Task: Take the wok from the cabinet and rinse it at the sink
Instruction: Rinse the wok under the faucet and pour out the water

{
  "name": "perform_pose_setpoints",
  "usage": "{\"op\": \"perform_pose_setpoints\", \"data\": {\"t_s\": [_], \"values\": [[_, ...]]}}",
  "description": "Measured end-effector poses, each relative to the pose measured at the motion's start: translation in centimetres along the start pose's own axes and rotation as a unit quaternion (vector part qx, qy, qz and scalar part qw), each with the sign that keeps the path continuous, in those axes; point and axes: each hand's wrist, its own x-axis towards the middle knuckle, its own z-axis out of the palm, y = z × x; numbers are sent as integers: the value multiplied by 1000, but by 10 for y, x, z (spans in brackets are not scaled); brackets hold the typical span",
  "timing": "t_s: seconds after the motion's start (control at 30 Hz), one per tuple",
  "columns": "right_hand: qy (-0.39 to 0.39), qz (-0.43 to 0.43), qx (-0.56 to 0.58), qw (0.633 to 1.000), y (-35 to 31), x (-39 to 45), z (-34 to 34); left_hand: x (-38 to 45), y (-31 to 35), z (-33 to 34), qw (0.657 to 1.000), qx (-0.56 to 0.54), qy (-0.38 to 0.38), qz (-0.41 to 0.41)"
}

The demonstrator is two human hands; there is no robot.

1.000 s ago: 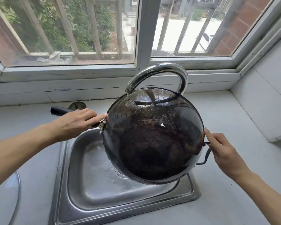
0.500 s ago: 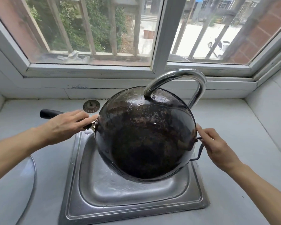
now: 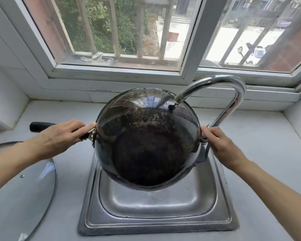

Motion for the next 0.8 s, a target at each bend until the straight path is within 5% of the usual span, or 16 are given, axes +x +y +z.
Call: {"op": "perform_pose_setpoints", "data": {"t_s": [0.6, 0.8], "values": [[-75, -8, -22, 997, -18, -31, -19, -22, 35, 15, 999, -13, 52, 7], [-97, -26, -26, 995, -30, -38, -35, -33, 48, 9, 993, -16, 97, -62]]}}
